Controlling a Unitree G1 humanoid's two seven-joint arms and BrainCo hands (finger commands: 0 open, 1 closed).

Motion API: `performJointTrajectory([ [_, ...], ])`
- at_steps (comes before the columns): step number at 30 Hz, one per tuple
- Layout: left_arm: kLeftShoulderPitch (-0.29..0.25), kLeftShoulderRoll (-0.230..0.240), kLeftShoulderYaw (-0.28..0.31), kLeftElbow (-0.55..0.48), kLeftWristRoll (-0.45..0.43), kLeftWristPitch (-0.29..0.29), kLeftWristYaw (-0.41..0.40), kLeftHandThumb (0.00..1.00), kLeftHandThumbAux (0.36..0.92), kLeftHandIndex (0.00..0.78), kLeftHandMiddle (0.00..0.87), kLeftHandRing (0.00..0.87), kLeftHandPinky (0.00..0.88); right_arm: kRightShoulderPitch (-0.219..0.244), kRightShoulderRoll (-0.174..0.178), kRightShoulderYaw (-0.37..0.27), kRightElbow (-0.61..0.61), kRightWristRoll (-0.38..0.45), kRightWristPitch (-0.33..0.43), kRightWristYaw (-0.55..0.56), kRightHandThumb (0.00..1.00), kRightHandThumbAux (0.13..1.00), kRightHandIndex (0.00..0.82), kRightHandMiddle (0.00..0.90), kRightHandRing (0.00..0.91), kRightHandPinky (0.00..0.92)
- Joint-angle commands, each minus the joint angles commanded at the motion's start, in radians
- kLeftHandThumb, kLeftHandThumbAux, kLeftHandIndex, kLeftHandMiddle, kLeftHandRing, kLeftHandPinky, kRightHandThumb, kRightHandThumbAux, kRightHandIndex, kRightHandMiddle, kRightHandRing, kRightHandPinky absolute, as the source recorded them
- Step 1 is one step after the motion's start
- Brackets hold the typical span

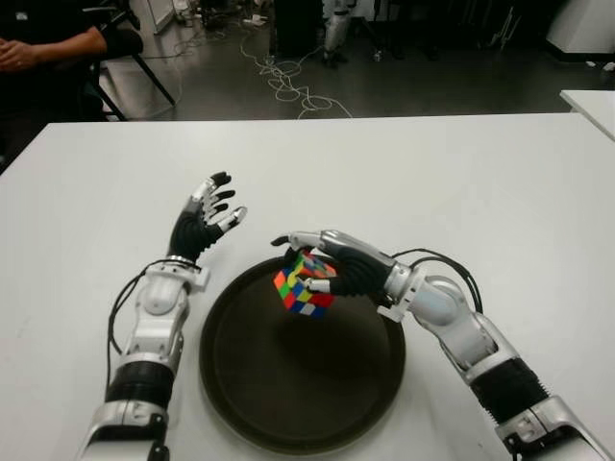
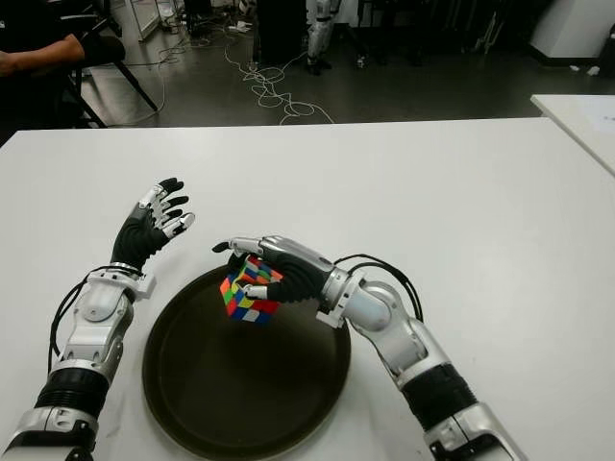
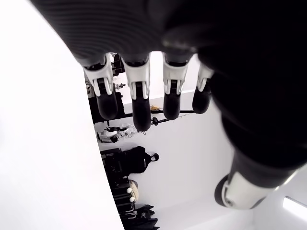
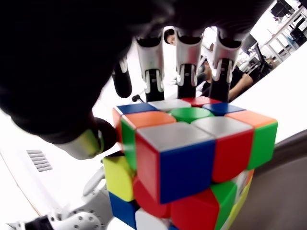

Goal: Pick up the Rubik's Cube and put it in the plate

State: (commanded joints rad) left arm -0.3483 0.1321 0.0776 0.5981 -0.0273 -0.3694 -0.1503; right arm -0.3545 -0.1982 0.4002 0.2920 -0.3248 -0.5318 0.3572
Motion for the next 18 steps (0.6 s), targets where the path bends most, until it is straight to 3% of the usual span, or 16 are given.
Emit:
performJointTrajectory([
  [11,-0.001,-0.004,0.002,0.007,-0.002,-0.007,-0.001,0.164,0.743,0.073,0.127,0.130,0.125,-0.016,-0.005,0.007,0.027,-0.029,-0.020,-0.010,1.000,0.636,0.161,0.497,0.446,0.377],
  [18,-0.001,-0.006,0.002,0.006,0.000,-0.007,0.003,0.173,0.747,0.073,0.123,0.129,0.128,-0.019,-0.002,0.009,0.046,-0.035,-0.030,-0.021,1.000,0.636,0.170,0.484,0.456,0.417],
])
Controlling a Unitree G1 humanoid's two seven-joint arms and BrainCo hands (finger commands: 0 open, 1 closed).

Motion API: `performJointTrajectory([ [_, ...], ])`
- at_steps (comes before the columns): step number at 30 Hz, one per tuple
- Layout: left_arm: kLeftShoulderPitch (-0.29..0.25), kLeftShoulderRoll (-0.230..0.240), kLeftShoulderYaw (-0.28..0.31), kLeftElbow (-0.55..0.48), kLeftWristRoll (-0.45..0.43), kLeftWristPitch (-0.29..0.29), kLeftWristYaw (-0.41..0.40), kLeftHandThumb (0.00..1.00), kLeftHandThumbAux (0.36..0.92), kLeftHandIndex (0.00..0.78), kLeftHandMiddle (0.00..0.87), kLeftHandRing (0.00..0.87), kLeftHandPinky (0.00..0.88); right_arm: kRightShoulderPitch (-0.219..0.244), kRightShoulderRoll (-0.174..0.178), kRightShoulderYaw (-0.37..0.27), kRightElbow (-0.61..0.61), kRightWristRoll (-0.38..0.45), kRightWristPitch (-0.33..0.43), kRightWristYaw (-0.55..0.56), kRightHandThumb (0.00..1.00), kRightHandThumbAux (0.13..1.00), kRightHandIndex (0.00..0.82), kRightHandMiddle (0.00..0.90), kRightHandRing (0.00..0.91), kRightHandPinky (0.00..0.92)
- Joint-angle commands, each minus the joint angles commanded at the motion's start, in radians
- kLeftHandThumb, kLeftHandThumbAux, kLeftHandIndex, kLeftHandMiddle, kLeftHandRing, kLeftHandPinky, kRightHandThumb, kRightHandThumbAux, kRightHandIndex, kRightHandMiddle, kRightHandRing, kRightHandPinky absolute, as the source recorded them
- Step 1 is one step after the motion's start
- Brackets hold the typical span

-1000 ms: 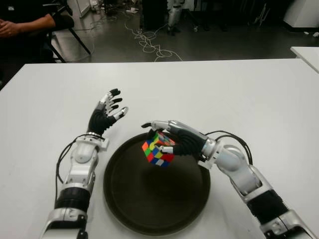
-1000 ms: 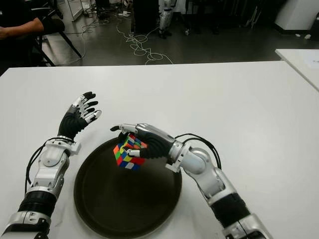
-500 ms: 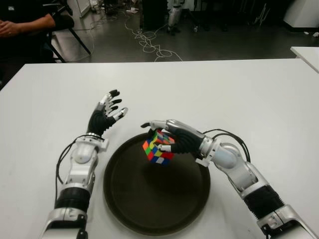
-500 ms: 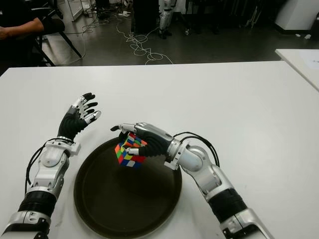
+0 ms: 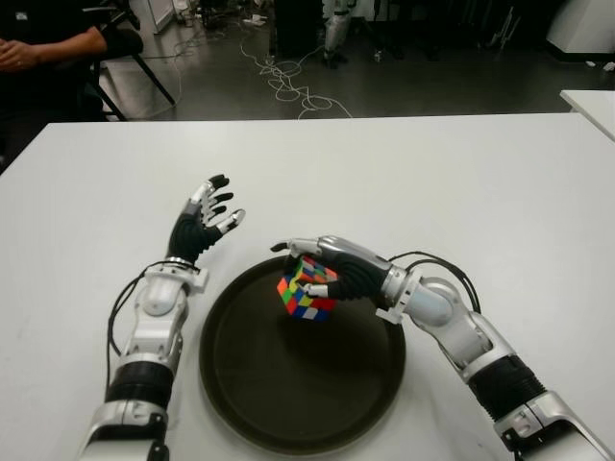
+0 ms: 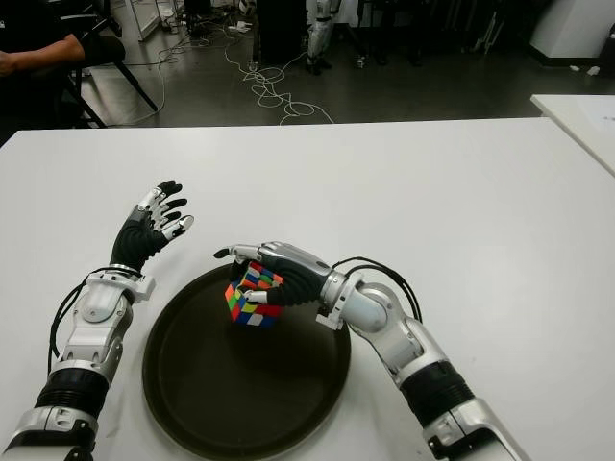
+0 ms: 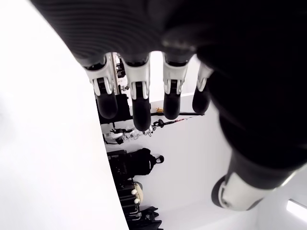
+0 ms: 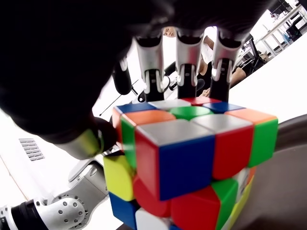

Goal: Pick up the Rubik's Cube and put it in the plate

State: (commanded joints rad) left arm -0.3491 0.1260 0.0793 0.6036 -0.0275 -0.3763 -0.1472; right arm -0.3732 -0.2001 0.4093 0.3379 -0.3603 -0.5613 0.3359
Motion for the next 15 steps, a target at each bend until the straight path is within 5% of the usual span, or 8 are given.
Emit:
performJointTrajectory([
  [15,0.003,-0.004,0.001,-0.005,-0.006,-0.009,-0.004,0.178,0.752,0.080,0.136,0.137,0.136,-0.005,0.004,0.004,0.015,0.009,-0.003,0.007,1.000,0.636,0.173,0.492,0.448,0.381],
])
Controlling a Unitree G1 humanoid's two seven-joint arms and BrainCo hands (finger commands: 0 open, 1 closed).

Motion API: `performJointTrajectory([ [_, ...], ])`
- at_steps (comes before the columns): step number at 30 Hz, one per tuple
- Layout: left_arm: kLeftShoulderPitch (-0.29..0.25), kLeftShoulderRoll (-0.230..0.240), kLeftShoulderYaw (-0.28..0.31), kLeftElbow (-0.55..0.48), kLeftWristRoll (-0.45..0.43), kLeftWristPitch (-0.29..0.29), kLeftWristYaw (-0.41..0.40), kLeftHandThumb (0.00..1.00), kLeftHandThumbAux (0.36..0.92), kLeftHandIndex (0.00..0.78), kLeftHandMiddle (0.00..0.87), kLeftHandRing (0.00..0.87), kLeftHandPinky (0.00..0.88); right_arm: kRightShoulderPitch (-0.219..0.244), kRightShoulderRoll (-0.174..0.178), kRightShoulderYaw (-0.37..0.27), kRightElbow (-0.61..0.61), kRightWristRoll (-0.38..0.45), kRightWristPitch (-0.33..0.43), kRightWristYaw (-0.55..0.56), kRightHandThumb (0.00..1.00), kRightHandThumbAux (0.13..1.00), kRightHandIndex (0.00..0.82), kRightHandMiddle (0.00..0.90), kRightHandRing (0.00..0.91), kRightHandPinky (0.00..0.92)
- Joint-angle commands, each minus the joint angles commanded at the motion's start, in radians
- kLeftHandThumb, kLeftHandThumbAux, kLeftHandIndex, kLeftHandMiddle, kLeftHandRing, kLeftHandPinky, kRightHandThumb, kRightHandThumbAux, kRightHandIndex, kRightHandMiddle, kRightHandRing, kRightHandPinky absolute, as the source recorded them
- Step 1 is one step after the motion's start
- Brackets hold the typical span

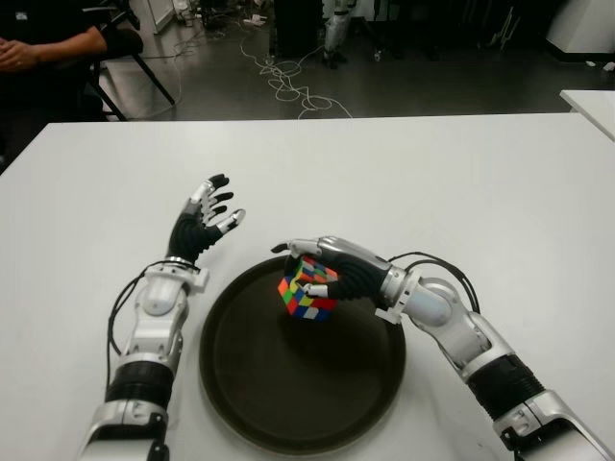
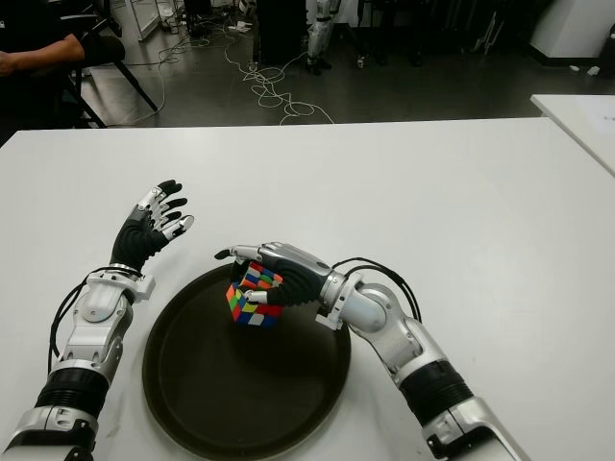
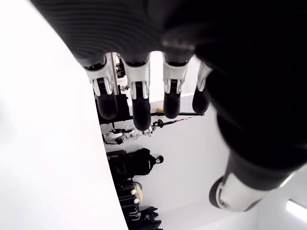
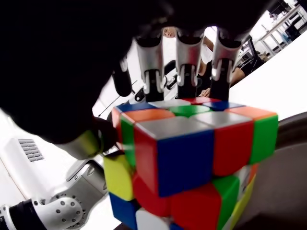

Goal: Pick up the Rubik's Cube and put it in the plate

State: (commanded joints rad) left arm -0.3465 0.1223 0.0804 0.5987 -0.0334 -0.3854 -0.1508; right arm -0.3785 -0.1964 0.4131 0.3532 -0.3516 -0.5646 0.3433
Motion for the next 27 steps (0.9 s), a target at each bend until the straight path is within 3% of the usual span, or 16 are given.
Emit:
performJointTrajectory([
  [7,-0.003,-0.001,0.002,0.010,0.003,-0.004,0.008,0.167,0.744,0.080,0.132,0.134,0.126,-0.002,-0.007,0.001,-0.005,0.001,0.004,0.012,1.000,0.640,0.172,0.452,0.463,0.324],
  [10,-0.002,-0.002,0.002,0.011,0.003,-0.008,0.010,0.161,0.738,0.080,0.133,0.135,0.127,-0.003,-0.012,0.003,-0.009,0.000,0.007,0.019,0.953,0.642,0.161,0.458,0.347,0.300],
  [12,-0.001,-0.003,0.002,0.011,0.003,-0.012,0.012,0.162,0.739,0.081,0.135,0.140,0.135,-0.005,-0.015,0.004,-0.012,0.000,0.009,0.024,0.680,0.647,0.129,0.299,0.257,0.223],
  [16,-0.003,-0.003,0.001,0.013,0.007,-0.014,0.014,0.174,0.740,0.082,0.136,0.146,0.149,-0.011,-0.028,0.009,-0.028,0.002,0.014,0.049,0.423,0.657,0.093,0.184,0.173,0.138],
  [18,-0.004,-0.002,-0.001,0.013,0.009,-0.015,0.014,0.177,0.742,0.082,0.134,0.147,0.155,-0.009,-0.037,0.012,-0.048,0.003,0.019,0.065,0.229,0.661,0.064,0.124,0.117,0.092],
  [21,-0.004,0.000,-0.003,0.012,0.012,-0.016,0.013,0.181,0.749,0.083,0.131,0.147,0.160,-0.004,-0.051,0.015,-0.083,0.008,0.030,0.093,0.075,0.632,0.031,0.066,0.063,0.060],
  [27,-0.003,0.001,-0.006,0.006,0.015,-0.017,0.010,0.175,0.747,0.083,0.129,0.140,0.156,-0.016,-0.086,0.031,-0.117,0.017,0.052,0.177,0.008,0.551,0.003,0.008,0.007,0.012],
])
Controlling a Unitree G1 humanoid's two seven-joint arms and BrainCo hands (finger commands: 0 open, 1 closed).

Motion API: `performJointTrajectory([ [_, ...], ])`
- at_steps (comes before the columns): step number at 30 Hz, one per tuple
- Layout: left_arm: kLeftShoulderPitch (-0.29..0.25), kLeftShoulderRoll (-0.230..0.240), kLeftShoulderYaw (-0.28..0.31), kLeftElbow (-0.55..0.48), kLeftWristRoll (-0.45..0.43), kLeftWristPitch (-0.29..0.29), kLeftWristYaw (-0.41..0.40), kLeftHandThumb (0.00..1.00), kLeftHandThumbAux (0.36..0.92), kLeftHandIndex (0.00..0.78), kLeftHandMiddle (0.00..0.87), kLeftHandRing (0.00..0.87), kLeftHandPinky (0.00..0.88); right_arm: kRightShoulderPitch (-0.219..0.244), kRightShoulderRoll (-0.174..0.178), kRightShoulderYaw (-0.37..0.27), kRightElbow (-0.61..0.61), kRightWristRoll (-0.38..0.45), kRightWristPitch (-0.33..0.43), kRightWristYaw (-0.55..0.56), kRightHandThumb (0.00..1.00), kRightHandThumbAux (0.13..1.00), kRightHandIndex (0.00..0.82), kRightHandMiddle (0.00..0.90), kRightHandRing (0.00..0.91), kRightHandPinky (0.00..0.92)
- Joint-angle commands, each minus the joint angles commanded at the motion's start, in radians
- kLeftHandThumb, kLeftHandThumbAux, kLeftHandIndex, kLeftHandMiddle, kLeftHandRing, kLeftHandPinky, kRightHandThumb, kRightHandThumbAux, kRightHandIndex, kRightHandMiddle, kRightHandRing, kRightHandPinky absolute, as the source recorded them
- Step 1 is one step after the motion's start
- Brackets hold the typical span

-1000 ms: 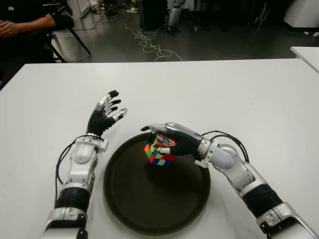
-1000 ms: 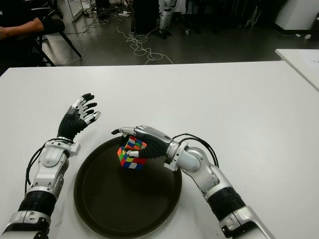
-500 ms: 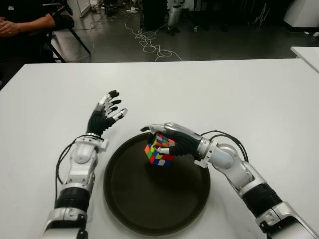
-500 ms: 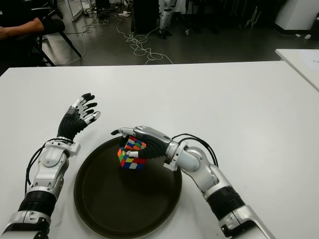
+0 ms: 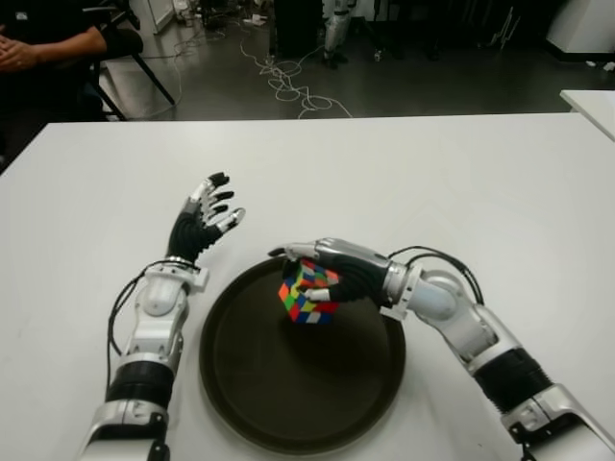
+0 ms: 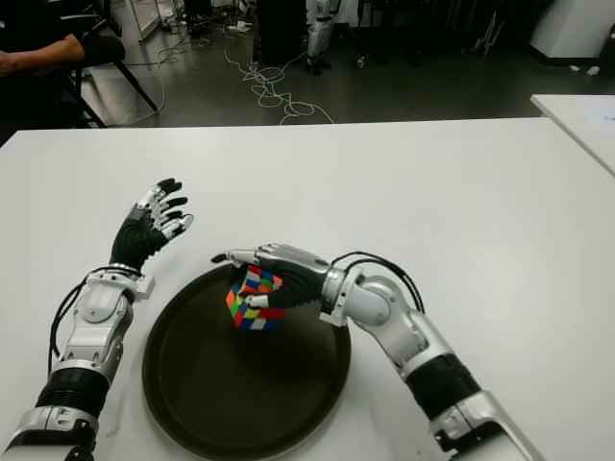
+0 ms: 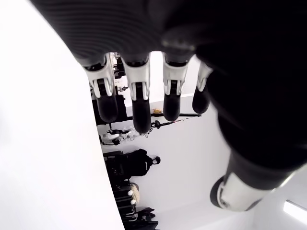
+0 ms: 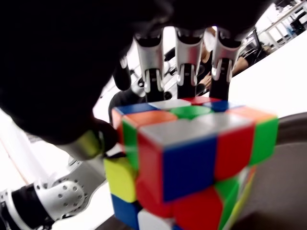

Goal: Pick up the Rubik's Cube and put it in the plate

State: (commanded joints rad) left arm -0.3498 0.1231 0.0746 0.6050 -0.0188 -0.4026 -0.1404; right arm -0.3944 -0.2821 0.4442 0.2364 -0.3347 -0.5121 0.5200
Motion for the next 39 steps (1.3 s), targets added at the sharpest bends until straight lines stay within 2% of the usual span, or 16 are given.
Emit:
performJointTrajectory([
  [3,0.000,-0.002,0.000,-0.004,-0.006,0.001,-0.006,0.171,0.747,0.084,0.126,0.135,0.147,-0.007,-0.019,0.011,-0.014,0.000,0.013,0.050,0.002,0.493,0.001,0.002,0.002,0.003],
  [8,-0.002,-0.003,0.003,-0.001,-0.017,0.000,-0.018,0.171,0.753,0.083,0.123,0.126,0.133,-0.013,-0.025,0.015,-0.014,-0.001,0.013,0.074,0.000,0.415,0.000,0.000,0.000,0.000],
  [23,0.000,-0.006,-0.002,-0.029,-0.031,0.027,-0.041,0.116,0.758,0.078,0.113,0.100,0.093,-0.012,-0.013,-0.006,0.026,-0.012,-0.062,-0.010,0.000,0.308,0.000,0.000,0.000,0.000],
  [28,-0.003,-0.008,-0.003,-0.038,-0.028,0.041,-0.029,0.115,0.758,0.077,0.116,0.104,0.093,-0.029,0.000,-0.038,0.048,0.026,-0.084,-0.041,0.000,0.300,0.000,0.000,0.000,0.000],
  [33,-0.004,-0.008,-0.004,-0.037,-0.017,0.048,-0.011,0.122,0.750,0.083,0.124,0.114,0.102,-0.045,-0.008,-0.090,0.045,0.074,-0.075,-0.050,0.000,0.334,0.000,0.000,0.000,0.000],
  [36,-0.006,-0.006,-0.006,-0.035,-0.011,0.051,-0.003,0.128,0.746,0.089,0.127,0.121,0.111,-0.049,-0.022,-0.131,0.027,0.118,-0.045,-0.038,0.000,0.363,0.000,0.000,0.000,0.000],
  [39,-0.009,-0.007,-0.006,-0.026,-0.006,0.043,0.005,0.140,0.748,0.096,0.137,0.130,0.121,-0.028,0.024,-0.206,-0.012,0.198,0.071,-0.084,0.000,0.414,0.000,0.001,0.000,0.006],
])
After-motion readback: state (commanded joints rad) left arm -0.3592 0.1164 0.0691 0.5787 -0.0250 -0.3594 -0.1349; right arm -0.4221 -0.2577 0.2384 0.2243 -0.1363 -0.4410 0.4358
